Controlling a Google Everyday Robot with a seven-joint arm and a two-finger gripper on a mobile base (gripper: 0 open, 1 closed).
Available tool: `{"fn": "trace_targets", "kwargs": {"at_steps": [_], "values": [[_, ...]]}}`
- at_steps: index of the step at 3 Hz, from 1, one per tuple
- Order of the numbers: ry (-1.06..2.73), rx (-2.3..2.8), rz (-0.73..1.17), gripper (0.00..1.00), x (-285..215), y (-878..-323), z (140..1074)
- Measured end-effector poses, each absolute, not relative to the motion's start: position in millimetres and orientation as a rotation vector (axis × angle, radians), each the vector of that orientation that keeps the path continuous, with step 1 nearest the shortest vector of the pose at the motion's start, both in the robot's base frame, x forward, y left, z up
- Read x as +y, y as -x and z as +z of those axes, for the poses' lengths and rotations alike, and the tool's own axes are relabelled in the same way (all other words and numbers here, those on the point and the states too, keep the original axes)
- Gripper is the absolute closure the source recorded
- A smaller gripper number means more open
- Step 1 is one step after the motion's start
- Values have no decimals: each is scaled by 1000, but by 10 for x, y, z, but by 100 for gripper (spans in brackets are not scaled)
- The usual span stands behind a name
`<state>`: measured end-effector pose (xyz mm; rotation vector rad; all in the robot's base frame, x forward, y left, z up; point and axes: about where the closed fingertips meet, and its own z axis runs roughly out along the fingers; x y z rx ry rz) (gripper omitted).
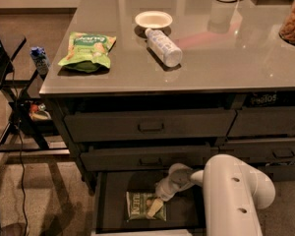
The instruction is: Pick green jalapeno chip bag from bottom drawer and place on counter
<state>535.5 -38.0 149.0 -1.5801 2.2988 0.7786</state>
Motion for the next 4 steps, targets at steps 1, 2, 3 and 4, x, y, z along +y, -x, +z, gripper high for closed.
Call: {"fn": "trace_targets", "kwargs": {"at_steps": [1,2,3,4], "values": [[1553,2335,800,0,-485,-5337,1311],[1538,2375,809,0,-589,-5297,1224],[1538,2375,809,19,-589,-5297,1247],[1538,2375,809,41,-589,-5297,1247]]}}
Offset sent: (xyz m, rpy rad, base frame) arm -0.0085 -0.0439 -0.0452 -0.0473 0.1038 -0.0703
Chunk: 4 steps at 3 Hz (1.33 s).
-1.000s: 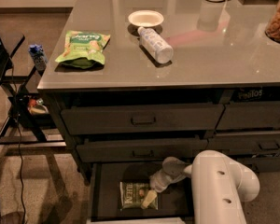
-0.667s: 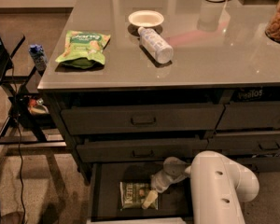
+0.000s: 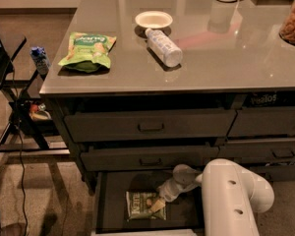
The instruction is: Pick green jalapeno chip bag from bottom drawer and place on counter
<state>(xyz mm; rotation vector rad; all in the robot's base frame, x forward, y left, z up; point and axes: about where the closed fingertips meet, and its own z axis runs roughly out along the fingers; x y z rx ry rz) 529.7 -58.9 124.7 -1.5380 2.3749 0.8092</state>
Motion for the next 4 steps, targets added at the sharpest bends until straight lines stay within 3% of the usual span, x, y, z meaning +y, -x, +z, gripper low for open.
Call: {"fn": "trace_targets", "kwargs": {"at_steps": [2,3,4], "values": [[1538,2375,809,87,-589,-5296,1247],[1538,2375,809,100,-589,-5296,1247],[1539,2374,811,100,-583,-5292,1244]]}}
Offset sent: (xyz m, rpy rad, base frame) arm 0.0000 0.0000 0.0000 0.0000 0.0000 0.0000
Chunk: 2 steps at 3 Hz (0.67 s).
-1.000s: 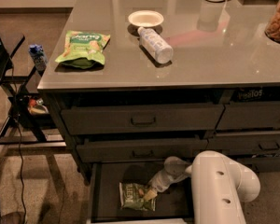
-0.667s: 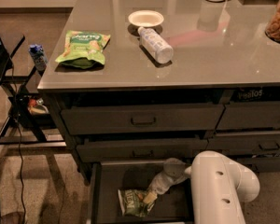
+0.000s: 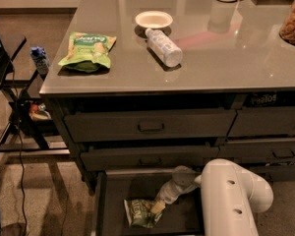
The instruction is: Pick green jalapeno chip bag from bottom drawer and place on counter
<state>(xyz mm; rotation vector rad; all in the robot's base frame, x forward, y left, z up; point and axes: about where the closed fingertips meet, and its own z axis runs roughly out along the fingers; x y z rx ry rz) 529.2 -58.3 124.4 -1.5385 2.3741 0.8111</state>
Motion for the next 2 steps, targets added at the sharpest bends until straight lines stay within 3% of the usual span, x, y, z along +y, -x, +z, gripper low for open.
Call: {"fn": "trace_targets", "kwargs": {"at_steps": [2], "values": [[1484,2348,792,100,-534,-5222,1595]]}}
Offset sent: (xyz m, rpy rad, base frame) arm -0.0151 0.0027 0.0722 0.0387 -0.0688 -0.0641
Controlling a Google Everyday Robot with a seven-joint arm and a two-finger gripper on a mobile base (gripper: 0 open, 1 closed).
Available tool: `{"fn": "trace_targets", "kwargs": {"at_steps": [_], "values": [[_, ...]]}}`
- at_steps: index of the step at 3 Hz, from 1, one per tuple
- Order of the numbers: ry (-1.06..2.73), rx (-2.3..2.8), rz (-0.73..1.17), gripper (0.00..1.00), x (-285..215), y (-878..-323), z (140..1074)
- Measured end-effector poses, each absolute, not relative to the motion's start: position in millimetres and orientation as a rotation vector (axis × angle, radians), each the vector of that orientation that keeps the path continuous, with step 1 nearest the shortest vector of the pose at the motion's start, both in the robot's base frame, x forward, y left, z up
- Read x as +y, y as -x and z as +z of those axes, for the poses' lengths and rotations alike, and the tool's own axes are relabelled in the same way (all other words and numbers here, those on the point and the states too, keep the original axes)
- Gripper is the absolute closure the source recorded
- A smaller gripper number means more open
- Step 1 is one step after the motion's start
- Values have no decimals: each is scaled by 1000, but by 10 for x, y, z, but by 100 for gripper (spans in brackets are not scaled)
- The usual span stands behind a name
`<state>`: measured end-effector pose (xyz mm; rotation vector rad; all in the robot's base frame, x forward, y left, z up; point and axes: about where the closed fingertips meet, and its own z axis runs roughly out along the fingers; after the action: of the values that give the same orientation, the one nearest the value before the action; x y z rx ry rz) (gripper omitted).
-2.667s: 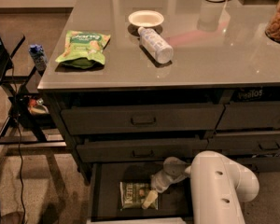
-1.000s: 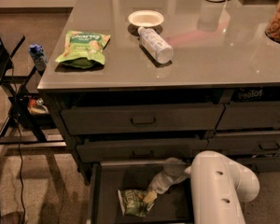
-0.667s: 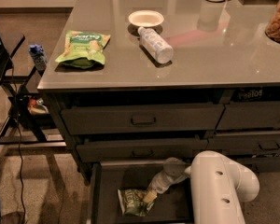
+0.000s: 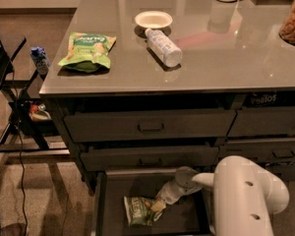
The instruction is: Pick green jalapeno chip bag from bottom drawer and place on counter
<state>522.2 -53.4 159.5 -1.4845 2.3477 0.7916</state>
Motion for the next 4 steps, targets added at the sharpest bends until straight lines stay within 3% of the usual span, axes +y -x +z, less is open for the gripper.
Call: {"fn": "trace_targets", "kwargs": {"at_steps": [4], "values": [[1379,2377,754,100,-756,-4945,2331]]}}
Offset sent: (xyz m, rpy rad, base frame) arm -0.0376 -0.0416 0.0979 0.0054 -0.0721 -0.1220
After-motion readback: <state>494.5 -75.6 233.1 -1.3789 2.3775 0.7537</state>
